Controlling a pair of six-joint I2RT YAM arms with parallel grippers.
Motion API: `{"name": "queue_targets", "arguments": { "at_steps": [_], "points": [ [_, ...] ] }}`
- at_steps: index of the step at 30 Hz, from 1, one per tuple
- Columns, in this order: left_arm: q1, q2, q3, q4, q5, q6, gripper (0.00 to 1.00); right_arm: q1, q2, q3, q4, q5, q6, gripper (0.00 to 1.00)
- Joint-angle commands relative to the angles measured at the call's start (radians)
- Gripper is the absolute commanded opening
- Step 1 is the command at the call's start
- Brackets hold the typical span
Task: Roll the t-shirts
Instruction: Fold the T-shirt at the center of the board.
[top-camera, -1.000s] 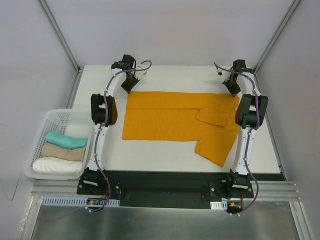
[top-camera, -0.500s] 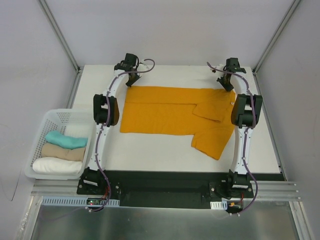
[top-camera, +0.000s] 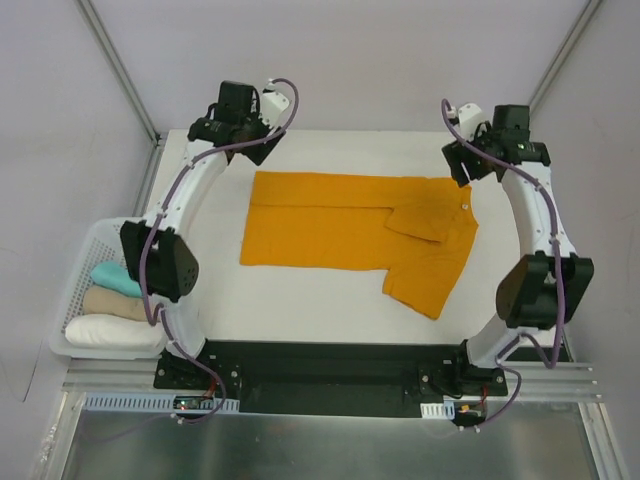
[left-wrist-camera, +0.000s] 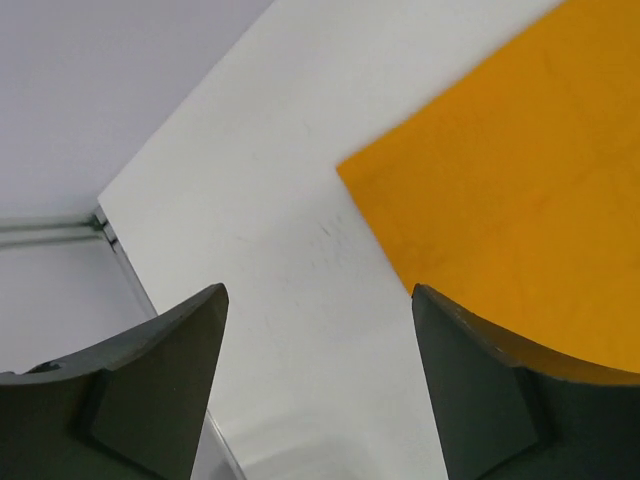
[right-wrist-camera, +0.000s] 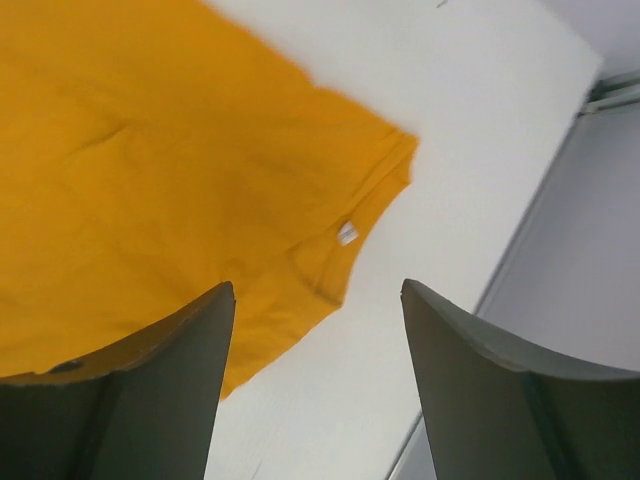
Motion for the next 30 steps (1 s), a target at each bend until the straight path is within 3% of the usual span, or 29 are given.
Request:
{"name": "queue_targets", "arguments": {
  "at_steps": [1,6,12,15,16,21,30],
  "points": [
    [-0.004,-0.186,-0.264,-0.051,0.082,-0.140,0.78,0.005,-0.162,-0.215,-0.199,-0.214,-0.099,0.71],
    [0.004,-0.264,-0.397,-0.177,0.294,-0.265,0.86,0.046,-0.335,-0.414,-0.306,-0.219,-0.228,0.69],
    [0.027,-0.319,-0.486,-0.255,0.394,-0.361,0.87,0.166,-0.504,-0.571,-0.500,-0.148,-0.517,0.62],
    [0.045,-0.363,-0.575,-0.264,0.410,-0.350,0.87,0.206,-0.638,-0.762,-0.436,-0.115,-0.732,0.58],
    [0.060,-0.385,-0.611,-0.264,0.410,-0.353,0.95,0.212,-0.671,-0.857,-0.407,-0.114,-0.778,0.57],
    [0.117,-0.417,-0.662,-0.295,0.445,-0.333,0.96,0.219,-0.784,-1.037,-0.311,-0.148,-1.030,0.52],
    [0.209,-0.351,-0.653,-0.320,0.426,-0.313,0.93,0.229,-0.776,-1.149,-0.284,-0.243,-1.142,0.39]
  ]
}}
